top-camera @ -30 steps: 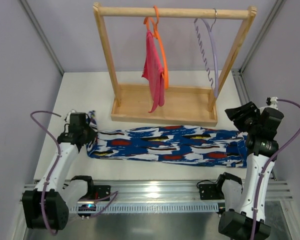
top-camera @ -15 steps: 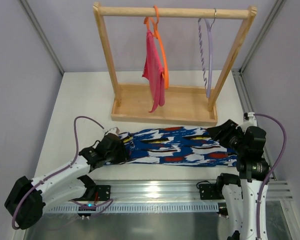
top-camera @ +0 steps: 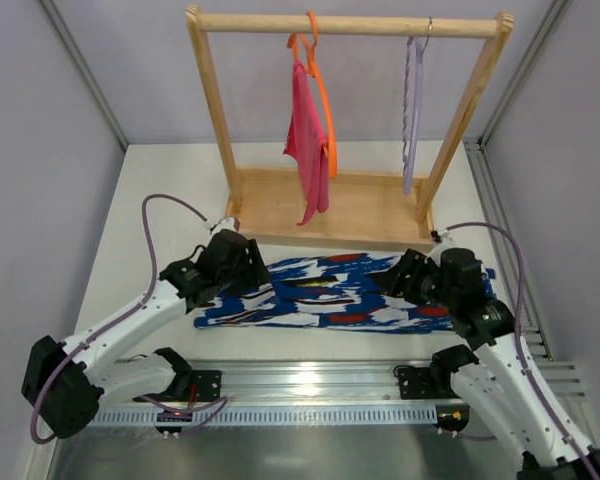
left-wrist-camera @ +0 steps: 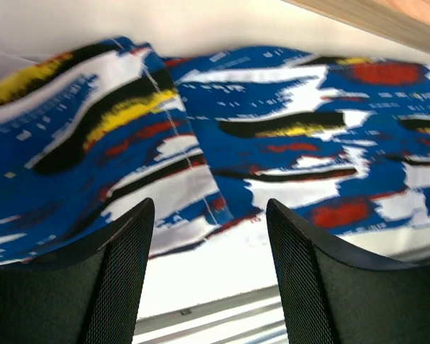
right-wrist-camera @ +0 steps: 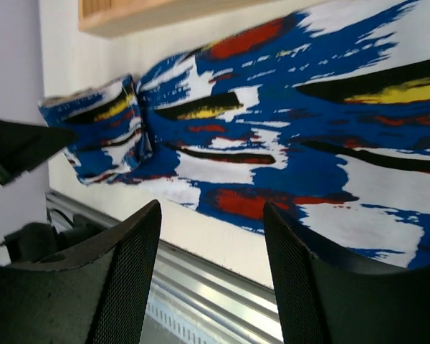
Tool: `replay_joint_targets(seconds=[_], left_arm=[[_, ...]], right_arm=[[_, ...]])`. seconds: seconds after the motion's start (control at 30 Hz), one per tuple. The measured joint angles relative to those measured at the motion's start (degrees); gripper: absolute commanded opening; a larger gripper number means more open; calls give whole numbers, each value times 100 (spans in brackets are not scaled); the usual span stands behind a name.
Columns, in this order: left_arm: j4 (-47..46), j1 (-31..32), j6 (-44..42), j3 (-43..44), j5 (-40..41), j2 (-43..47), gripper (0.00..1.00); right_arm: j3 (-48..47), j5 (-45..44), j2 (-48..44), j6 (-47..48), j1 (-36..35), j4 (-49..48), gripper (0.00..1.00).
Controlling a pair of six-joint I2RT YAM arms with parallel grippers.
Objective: Place the trousers on the hanger
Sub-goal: Fold the trousers
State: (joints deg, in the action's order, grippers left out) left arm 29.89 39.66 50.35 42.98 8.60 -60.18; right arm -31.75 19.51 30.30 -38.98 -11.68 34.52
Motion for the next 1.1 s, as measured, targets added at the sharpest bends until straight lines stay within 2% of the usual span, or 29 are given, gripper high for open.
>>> replay_joint_targets(seconds=[0.1,0.23,0.33,0.43,0.57,0.83,1.1], left_arm=[[177,-243,-57,127,83,-256,65],[579,-881,-155,125,79,-131,68],[706,-1631,-302,125,-35,111,68],[763,-2518,-557,127,-334,160,68],[820,-3071,-796,125,-761,-114,68],[817,-3189,-909,125,-1040,-531,69],[846,-3230,-894,125,-994,-592,70]], right_arm=[[-131,-603,728,-181,-1309,-354,63],[-638,-1263,2131,-264,-3040,-1165,63],[-1167,-1327,3397,-186,-3611,-1788,62],[-1751,-1263,4575,-61,-3832,-2304,62],[-2201,-1128,5541,66,-3862,-2868,62],[-3016,-1106,6968,-26,-3939,-3462,62],[-3250,-1123,7759,-55,-4068,-3768,62]])
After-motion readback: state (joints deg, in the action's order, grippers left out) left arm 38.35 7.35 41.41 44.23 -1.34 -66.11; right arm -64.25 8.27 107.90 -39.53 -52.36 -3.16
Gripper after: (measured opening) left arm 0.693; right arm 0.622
